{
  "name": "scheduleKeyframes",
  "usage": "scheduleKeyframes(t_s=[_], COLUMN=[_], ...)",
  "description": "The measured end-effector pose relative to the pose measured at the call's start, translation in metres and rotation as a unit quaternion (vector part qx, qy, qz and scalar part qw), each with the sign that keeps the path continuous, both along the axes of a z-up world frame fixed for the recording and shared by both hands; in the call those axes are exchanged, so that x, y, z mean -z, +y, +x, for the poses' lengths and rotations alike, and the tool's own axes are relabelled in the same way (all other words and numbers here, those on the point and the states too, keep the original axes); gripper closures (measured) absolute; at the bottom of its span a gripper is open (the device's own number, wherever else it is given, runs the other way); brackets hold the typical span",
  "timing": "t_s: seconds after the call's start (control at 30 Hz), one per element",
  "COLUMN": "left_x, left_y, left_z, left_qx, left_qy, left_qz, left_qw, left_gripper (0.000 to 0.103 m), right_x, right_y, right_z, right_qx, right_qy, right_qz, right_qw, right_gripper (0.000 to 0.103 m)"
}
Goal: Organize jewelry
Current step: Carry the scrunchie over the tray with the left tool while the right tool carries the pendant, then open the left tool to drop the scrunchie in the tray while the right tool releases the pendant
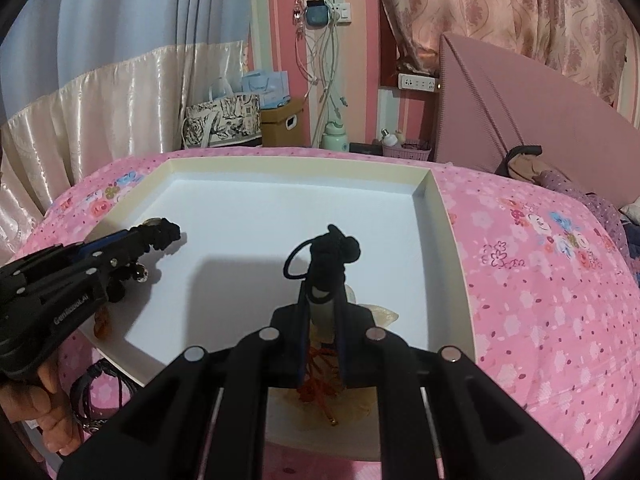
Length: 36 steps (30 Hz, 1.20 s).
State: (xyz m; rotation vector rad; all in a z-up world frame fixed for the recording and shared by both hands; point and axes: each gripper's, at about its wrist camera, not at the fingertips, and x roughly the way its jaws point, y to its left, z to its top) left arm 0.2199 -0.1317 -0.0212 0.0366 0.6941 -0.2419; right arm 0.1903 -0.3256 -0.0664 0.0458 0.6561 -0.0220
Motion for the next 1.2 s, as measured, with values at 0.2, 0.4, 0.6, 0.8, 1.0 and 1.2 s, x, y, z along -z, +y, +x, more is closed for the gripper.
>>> scheduleKeyframes(t_s=[0.2,0.4,0.6,0.8,1.0,1.2], left_x=[0.002,0.002,0.001,-0.001,-0.001,-0.006], left_y=[-0.006,-0.005,-0.005,-0.003,-0.005,-0.006], left_z=[-0.002,-0.002,0.001,-0.001,-0.005,-0.011], left_qx=[0.007,0.014,0.014,0.009,0.010,0.006], left_qy=[-0.001,0.001,0.001,-0.002,-0.006,-0.026], left_qz=[0.014,0.013,0.015,0.013,0.015,0.018], left_qw=[0.9999,0.9998,0.9998,0.9999,0.9998,0.9995], left_gripper=[0.089,0.085,0.083,0.082,0.072,0.051], right_x=[0.003,0.003,0.005,0.006,0.006,0.006], right_y=[0.000,-0.002,-0.003,-0.004,-0.003,-0.003], right_z=[0.002,0.004,0.005,0.006,0.006,0.006], right_qx=[0.001,0.006,0.009,0.011,0.014,0.012], right_qy=[0.010,0.011,0.016,0.017,0.015,0.013], right_qz=[0.003,0.007,0.011,0.014,0.015,0.014], right_qw=[1.000,1.000,1.000,1.000,1.000,1.000], right_gripper=[0.092,0.092,0.092,0.092,0.092,0.092])
